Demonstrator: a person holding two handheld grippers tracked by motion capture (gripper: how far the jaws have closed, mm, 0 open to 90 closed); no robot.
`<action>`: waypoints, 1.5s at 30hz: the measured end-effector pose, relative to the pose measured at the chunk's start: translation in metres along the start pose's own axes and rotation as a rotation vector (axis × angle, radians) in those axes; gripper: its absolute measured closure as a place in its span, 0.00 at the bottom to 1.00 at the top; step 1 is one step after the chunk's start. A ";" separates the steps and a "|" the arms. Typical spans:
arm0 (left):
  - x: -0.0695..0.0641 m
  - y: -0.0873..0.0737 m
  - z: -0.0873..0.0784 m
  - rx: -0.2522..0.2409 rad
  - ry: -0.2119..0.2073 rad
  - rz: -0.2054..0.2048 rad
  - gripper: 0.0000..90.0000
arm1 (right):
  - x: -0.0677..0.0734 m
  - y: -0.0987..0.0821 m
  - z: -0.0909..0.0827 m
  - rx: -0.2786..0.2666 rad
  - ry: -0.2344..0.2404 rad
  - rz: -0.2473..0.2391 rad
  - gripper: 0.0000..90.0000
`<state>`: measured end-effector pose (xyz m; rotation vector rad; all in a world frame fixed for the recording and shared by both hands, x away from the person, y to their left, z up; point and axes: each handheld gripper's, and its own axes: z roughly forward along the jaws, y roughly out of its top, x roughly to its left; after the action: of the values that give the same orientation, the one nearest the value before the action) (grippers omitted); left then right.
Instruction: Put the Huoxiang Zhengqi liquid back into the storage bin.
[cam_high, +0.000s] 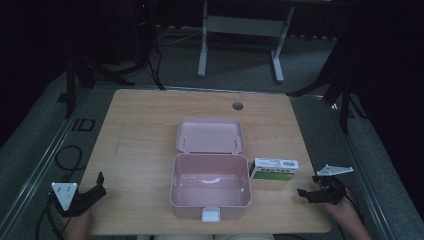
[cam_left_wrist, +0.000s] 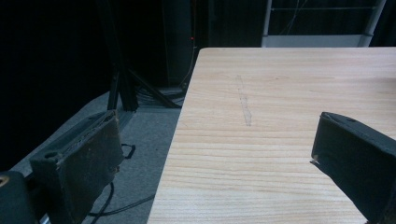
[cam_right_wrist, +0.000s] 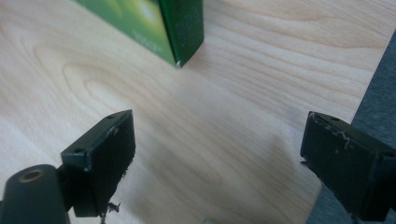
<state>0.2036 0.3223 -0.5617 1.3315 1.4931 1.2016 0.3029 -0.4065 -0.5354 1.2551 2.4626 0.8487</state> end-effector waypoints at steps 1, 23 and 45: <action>0.000 0.000 0.000 0.000 -0.001 0.000 0.02 | 0.001 0.001 0.000 0.018 -0.001 -0.011 0.11; 0.000 0.000 0.000 0.002 -0.007 -0.001 0.02 | 0.029 0.019 0.000 0.335 0.097 -0.319 0.11; 0.000 0.000 0.001 0.006 -0.014 0.003 0.02 | 0.062 0.053 0.001 0.618 0.158 -0.557 0.14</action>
<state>0.2043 0.3227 -0.5616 1.3438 1.4871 1.1881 0.3010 -0.3321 -0.5025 0.5639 3.0931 0.0352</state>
